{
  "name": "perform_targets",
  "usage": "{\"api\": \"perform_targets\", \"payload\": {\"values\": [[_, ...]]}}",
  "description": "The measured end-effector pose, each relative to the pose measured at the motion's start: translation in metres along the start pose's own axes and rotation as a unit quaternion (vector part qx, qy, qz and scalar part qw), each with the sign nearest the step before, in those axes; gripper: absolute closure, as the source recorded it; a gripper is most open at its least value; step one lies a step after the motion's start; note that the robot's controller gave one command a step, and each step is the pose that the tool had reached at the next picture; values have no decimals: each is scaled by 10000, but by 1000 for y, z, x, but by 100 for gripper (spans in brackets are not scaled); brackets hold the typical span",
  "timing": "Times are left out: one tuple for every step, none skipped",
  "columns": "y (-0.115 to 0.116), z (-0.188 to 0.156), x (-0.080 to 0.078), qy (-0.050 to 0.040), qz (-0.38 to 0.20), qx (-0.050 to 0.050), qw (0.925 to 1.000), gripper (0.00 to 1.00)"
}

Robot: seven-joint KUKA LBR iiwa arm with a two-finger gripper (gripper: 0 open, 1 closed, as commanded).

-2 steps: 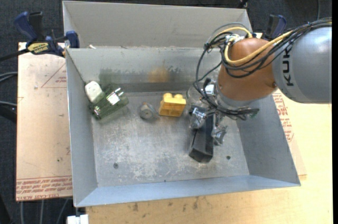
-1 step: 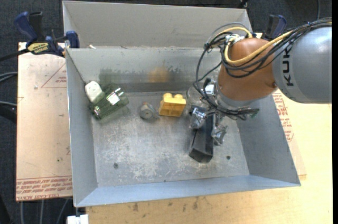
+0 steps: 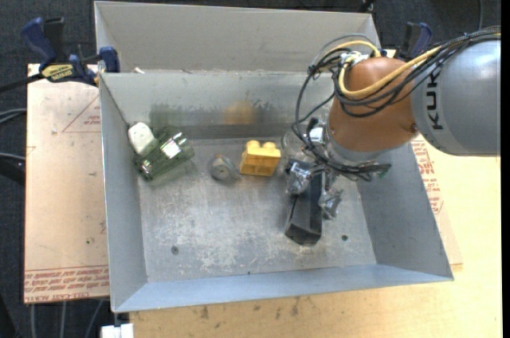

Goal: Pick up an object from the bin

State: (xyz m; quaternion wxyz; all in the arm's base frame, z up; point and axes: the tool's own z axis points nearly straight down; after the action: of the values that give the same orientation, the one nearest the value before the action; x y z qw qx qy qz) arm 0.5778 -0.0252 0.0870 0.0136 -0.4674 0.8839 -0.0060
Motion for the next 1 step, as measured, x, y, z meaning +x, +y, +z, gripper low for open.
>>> {"api": "perform_targets", "payload": {"values": [[1,-1,0,0,3,-5,10000,100]]}}
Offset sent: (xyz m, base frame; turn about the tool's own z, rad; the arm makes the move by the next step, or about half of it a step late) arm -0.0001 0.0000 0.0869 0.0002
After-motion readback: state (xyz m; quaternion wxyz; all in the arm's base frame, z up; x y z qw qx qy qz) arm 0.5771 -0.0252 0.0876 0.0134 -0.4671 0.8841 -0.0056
